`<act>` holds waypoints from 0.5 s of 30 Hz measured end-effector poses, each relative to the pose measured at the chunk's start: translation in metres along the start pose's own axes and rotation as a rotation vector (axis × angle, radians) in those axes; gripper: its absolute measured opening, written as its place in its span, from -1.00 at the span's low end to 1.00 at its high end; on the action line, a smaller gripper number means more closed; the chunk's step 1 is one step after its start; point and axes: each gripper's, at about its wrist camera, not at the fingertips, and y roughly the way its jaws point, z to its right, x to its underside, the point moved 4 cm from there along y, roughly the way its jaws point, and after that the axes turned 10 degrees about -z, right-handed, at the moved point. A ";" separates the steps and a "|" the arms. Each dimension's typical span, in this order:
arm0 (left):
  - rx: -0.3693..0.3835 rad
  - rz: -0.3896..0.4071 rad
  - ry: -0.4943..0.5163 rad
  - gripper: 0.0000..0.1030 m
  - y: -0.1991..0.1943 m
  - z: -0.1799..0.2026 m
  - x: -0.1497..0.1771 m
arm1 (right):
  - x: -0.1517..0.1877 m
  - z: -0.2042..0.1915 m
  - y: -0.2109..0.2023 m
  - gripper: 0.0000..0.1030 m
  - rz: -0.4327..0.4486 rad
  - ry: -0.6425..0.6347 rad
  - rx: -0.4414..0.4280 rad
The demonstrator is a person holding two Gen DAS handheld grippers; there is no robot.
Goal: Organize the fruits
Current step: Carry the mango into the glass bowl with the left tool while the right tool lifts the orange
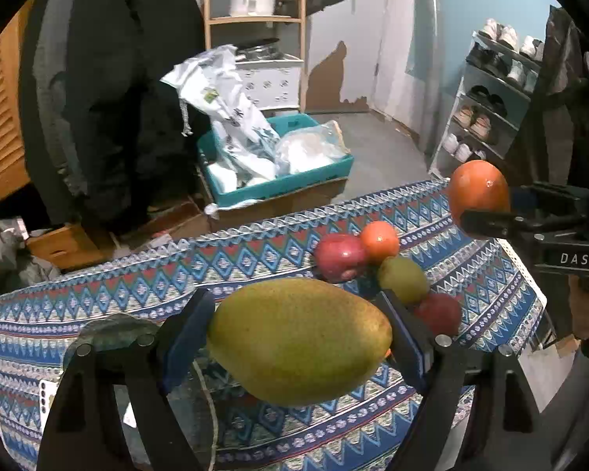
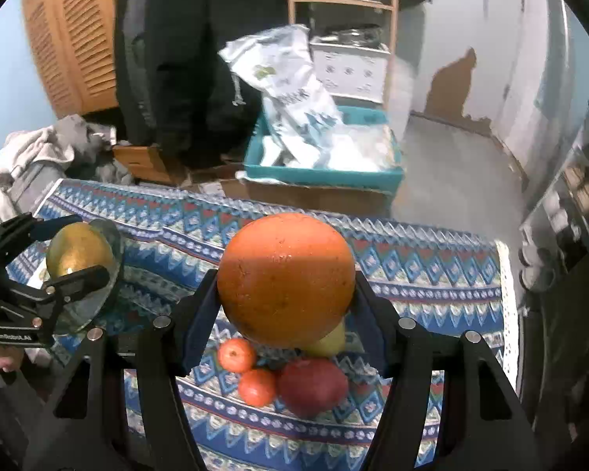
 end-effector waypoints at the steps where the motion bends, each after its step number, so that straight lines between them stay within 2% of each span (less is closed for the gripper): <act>1: -0.003 0.007 -0.003 0.66 -0.003 -0.004 0.001 | -0.004 -0.007 0.000 0.25 0.004 -0.008 -0.009; 15: -0.088 0.036 -0.128 0.66 -0.030 -0.081 0.028 | -0.050 -0.100 0.022 0.25 -0.008 -0.135 -0.106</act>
